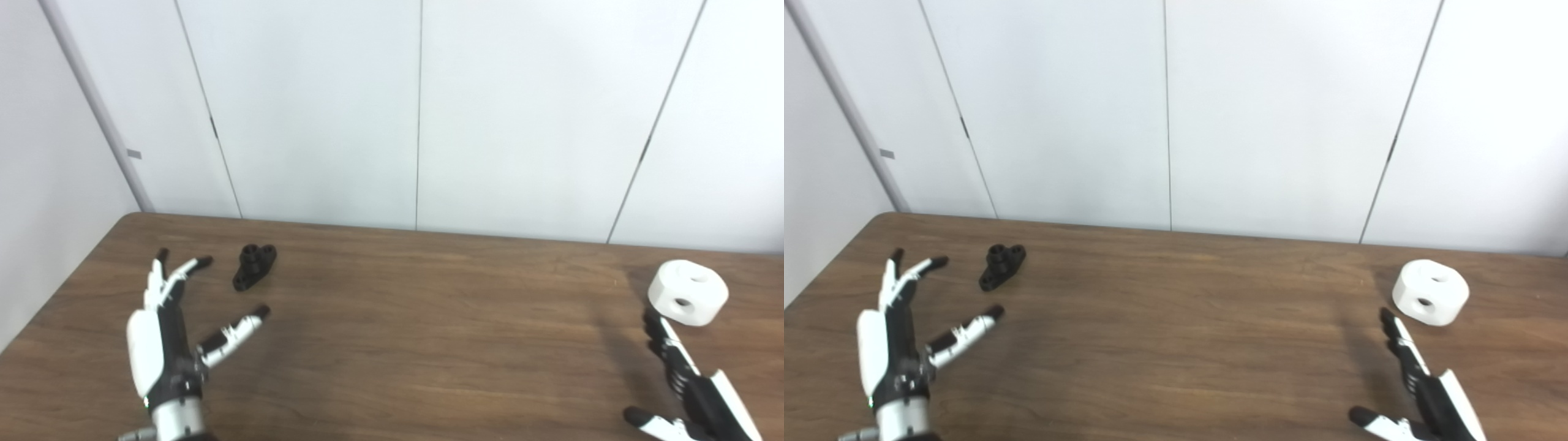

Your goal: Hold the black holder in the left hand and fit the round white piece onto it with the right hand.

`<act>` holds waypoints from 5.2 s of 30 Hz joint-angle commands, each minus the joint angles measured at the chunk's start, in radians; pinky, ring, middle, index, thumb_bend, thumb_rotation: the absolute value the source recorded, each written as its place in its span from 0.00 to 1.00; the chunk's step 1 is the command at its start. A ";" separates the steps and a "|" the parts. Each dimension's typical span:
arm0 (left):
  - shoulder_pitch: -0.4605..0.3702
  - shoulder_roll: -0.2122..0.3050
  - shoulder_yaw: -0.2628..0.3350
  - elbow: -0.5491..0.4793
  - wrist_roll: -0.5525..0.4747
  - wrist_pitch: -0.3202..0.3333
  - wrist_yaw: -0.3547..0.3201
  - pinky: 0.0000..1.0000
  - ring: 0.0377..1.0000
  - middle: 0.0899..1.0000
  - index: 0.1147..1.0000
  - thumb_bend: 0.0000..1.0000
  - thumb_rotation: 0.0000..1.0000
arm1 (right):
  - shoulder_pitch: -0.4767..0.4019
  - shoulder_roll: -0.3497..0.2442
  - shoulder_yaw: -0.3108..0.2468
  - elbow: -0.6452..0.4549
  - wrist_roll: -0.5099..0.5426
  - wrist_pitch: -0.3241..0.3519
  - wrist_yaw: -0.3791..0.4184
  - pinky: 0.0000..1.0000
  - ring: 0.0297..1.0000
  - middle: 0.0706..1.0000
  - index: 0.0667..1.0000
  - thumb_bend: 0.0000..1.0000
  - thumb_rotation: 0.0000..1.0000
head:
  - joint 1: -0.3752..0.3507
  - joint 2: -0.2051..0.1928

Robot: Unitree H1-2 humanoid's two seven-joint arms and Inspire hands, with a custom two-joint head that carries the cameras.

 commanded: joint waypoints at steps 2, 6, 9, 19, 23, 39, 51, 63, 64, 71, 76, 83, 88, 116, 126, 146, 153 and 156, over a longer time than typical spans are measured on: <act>-0.072 0.024 0.004 0.008 0.018 0.047 0.016 1.00 1.00 1.00 0.72 0.87 0.21 | 0.052 0.013 0.008 0.064 0.022 -0.015 0.009 1.00 1.00 1.00 1.00 0.95 0.63 | 0.006 -0.002; -0.127 0.061 -0.001 0.053 0.039 0.092 0.024 1.00 1.00 1.00 0.73 0.87 0.23 | 0.048 0.014 0.006 0.073 0.019 -0.016 0.011 1.00 1.00 1.00 1.00 0.93 0.62 | 0.026 -0.018; -0.160 0.082 -0.008 0.086 0.046 0.147 0.017 1.00 1.00 1.00 0.74 0.89 0.25 | 0.043 0.016 0.005 0.084 0.017 -0.034 0.009 1.00 1.00 1.00 1.00 0.93 0.63 | 0.030 -0.024; -0.258 0.145 -0.057 0.260 0.061 0.270 0.010 1.00 1.00 1.00 0.76 0.92 0.25 | 0.038 0.017 0.001 0.097 0.008 -0.059 0.009 1.00 1.00 1.00 1.00 0.91 0.62 | 0.041 -0.029; -0.291 0.159 -0.076 0.337 0.051 0.298 0.013 1.00 1.00 1.00 0.76 0.94 0.23 | 0.040 0.014 0.000 0.099 0.022 -0.063 0.019 1.00 1.00 1.00 1.00 0.92 0.62 | 0.045 -0.028; -0.390 0.193 -0.135 0.639 0.026 0.341 0.071 1.00 1.00 1.00 0.78 0.96 0.24 | 0.051 0.012 -0.004 0.096 0.026 -0.082 0.020 1.00 1.00 1.00 1.00 0.91 0.62 | 0.049 -0.022; -0.436 0.217 -0.145 0.783 -0.008 0.349 0.101 1.00 1.00 1.00 0.78 0.96 0.24 | 0.064 0.009 -0.010 0.090 0.034 -0.086 0.023 1.00 1.00 1.00 1.00 0.91 0.62 | 0.050 -0.019; -0.461 0.236 -0.189 0.850 0.035 0.373 0.057 1.00 1.00 1.00 0.62 0.95 0.27 | 0.071 0.014 -0.011 0.075 0.017 -0.079 0.016 1.00 1.00 1.00 1.00 0.92 0.65 | 0.046 -0.013; -0.462 0.235 -0.184 0.850 0.049 0.374 0.041 1.00 1.00 1.00 0.61 0.93 0.27 | 0.071 0.015 -0.010 0.071 0.021 -0.074 0.018 1.00 1.00 1.00 1.00 0.91 0.64 | 0.046 -0.013; -0.465 0.219 -0.128 0.841 0.121 0.374 -0.038 1.00 1.00 1.00 0.60 0.91 0.27 | 0.072 0.019 -0.009 0.059 0.035 -0.061 0.023 1.00 1.00 1.00 1.00 0.91 0.62 | 0.048 -0.013; -0.466 0.204 -0.095 0.831 0.185 0.374 -0.081 1.00 1.00 1.00 0.58 0.90 0.26 | 0.070 0.018 -0.009 0.066 0.022 -0.067 0.017 1.00 1.00 1.00 1.00 0.90 0.63 | 0.049 -0.015; -0.462 0.194 -0.085 0.833 0.212 0.374 -0.098 1.00 1.00 1.00 0.54 0.87 0.22 | 0.068 0.018 -0.009 0.071 0.034 -0.075 0.022 1.00 1.00 1.00 1.00 0.91 0.62 | 0.049 -0.015; -0.449 0.201 -0.115 0.829 0.198 0.374 -0.087 1.00 1.00 1.00 0.46 0.69 0.13 | 0.069 0.021 -0.008 0.068 0.027 -0.077 0.018 1.00 1.00 1.00 1.00 0.90 0.62 | 0.046 -0.013; -0.429 0.228 -0.203 0.816 0.150 0.373 -0.059 1.00 1.00 0.95 0.41 0.52 0.05 | 0.070 0.026 -0.006 0.053 0.025 -0.061 0.018 1.00 1.00 1.00 1.00 0.92 0.63 | 0.015 -0.003; -0.364 0.249 -0.274 0.716 0.109 0.324 -0.058 1.00 1.00 0.93 0.41 0.52 0.05 | 0.068 0.039 -0.022 0.030 0.017 -0.054 -0.003 0.79 0.93 0.95 0.97 1.00 0.69 | -0.026 0.008; -0.179 0.215 -0.372 0.315 0.072 0.291 -0.099 1.00 1.00 0.91 0.41 0.52 0.05 | 0.040 0.014 -0.088 -0.038 0.015 -0.032 -0.027 0.63 0.84 0.88 0.89 1.00 0.72 | -0.052 0.027; -0.111 0.193 -0.412 0.197 0.084 0.278 -0.140 1.00 1.00 0.91 0.41 0.52 0.05 | 0.027 0.008 -0.101 -0.069 0.021 -0.007 -0.027 0.71 0.89 0.92 0.92 0.99 0.66 | -0.073 0.030; -0.072 0.182 -0.441 0.153 0.098 0.263 -0.148 1.00 1.00 0.91 0.41 0.52 0.05 | 0.019 0.005 -0.108 -0.079 0.023 0.011 -0.029 0.95 0.99 0.99 0.99 0.89 0.56 | -0.086 0.012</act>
